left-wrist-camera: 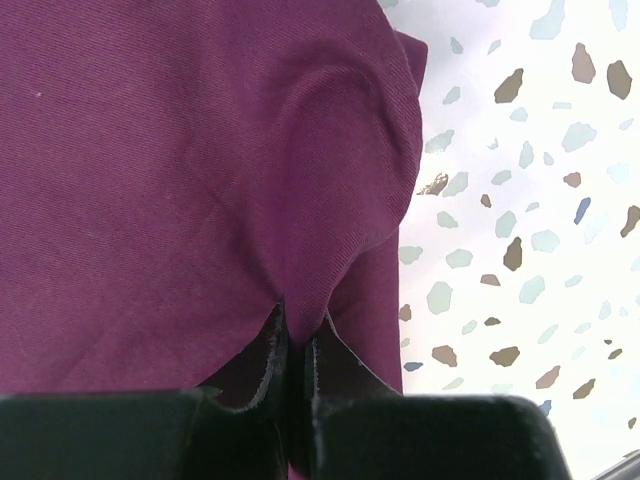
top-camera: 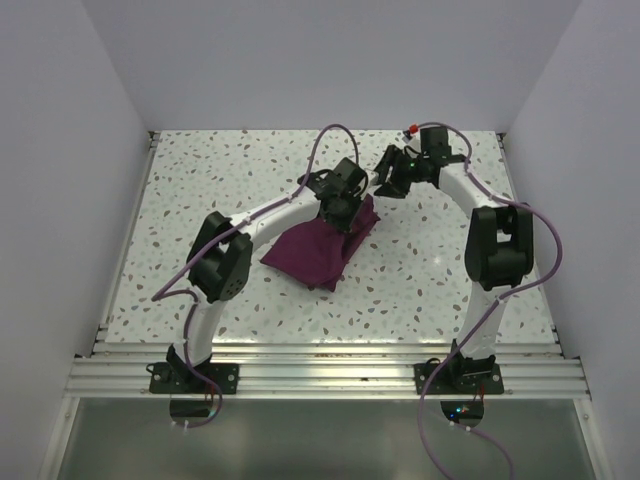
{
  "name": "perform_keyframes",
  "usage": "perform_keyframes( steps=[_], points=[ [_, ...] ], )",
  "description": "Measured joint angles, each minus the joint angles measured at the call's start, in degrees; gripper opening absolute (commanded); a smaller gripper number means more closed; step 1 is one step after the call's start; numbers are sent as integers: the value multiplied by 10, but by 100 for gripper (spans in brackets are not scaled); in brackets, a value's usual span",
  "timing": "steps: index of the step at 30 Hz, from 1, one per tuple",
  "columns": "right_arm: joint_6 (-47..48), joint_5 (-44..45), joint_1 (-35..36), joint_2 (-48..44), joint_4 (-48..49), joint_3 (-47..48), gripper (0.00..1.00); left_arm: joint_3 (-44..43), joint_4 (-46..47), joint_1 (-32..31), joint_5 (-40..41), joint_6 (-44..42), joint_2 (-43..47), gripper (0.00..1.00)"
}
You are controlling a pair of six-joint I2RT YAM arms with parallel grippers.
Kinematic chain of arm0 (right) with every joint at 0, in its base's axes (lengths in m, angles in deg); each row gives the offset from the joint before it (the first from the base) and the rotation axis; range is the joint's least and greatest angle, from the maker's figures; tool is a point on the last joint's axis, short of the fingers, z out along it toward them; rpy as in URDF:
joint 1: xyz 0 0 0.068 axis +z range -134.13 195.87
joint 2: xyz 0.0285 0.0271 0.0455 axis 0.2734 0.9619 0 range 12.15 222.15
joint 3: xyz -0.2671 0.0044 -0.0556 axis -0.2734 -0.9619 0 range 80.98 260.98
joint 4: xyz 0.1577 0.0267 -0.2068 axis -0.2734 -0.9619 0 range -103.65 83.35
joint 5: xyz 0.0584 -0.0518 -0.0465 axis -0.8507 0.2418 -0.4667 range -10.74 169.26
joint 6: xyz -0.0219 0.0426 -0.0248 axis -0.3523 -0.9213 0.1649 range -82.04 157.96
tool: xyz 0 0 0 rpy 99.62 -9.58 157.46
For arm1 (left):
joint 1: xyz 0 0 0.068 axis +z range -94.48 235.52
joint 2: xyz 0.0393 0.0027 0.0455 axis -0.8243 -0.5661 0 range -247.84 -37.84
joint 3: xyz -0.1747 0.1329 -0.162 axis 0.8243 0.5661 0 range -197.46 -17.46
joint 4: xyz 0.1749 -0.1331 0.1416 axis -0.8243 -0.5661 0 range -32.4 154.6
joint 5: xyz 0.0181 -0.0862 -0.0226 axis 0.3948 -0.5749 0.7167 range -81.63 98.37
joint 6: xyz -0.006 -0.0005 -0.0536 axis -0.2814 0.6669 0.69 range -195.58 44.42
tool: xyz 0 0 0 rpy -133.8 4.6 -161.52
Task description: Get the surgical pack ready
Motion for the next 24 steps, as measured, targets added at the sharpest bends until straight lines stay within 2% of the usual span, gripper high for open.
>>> perform_keyframes(
  steps=[8, 11, 16, 19, 21, 24],
  points=[
    [9, 2, 2, 0, -12, -32, 51, 0, 0, 0, -1, 0, 0, 0],
    [11, 2, 3, 7, -11, -34, 43, 0, 0, 0, -1, 0, 0, 0],
    [13, 3, 2, 21, -10, -41, 24, 0, 0, 0, -1, 0, 0, 0],
    [16, 4, 2, 28, -11, -43, 18, 0, 0, 0, -1, 0, 0, 0],
    [19, 7, 2, 33, -12, -43, 5, 0, 0, 0, -2, 0, 0, 0],
    [27, 23, 3, 35, -20, -43, 2, 0, 0, 0, -2, 0, 0, 0]
  ],
)
